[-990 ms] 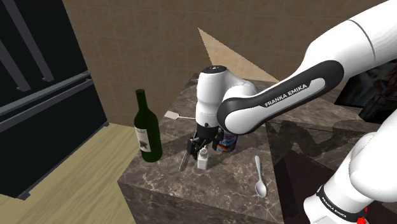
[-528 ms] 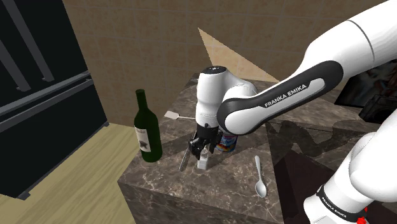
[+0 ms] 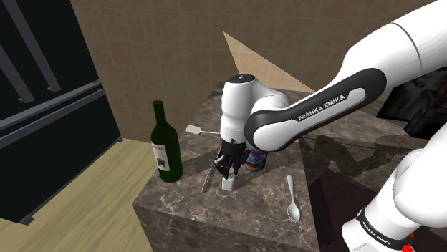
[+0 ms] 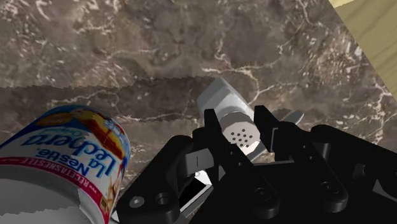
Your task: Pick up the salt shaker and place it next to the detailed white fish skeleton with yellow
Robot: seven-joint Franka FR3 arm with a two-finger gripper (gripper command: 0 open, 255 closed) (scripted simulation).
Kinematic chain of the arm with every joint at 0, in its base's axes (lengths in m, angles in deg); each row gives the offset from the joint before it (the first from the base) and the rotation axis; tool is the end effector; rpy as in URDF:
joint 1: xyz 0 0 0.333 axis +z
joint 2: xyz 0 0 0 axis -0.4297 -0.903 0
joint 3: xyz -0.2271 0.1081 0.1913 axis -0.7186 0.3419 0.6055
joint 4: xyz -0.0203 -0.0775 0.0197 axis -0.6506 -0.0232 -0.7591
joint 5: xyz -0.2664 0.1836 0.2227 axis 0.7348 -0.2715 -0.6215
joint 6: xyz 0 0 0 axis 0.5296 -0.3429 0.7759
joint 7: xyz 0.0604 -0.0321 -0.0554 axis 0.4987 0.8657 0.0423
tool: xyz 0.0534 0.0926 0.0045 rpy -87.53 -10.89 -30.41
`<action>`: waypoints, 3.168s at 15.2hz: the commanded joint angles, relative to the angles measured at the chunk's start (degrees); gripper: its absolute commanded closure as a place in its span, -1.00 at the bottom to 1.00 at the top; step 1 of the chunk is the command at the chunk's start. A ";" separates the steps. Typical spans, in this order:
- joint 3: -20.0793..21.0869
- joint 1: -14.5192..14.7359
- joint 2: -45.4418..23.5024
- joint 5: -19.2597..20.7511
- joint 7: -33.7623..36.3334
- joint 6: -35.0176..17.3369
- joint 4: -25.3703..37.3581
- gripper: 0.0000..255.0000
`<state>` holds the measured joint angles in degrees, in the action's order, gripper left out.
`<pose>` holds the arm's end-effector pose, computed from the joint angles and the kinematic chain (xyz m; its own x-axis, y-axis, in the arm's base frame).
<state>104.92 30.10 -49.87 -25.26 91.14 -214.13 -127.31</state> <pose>0.4050 0.3083 0.3684 0.9944 -0.1057 0.0044 -0.1055 -0.9942 -0.0227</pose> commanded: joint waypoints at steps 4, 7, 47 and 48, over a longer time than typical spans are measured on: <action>-0.18 0.00 1.47 -0.89 -0.65 2.37 1.08 1.00; -0.40 0.01 2.80 -1.63 -1.20 4.75 2.29 1.00; -15.71 -7.57 12.63 -2.73 -23.40 24.71 11.81 1.00; -16.59 -8.14 12.43 -2.46 -24.73 24.73 11.94 1.00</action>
<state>89.28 22.55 -37.40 -27.97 67.92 -189.28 -115.18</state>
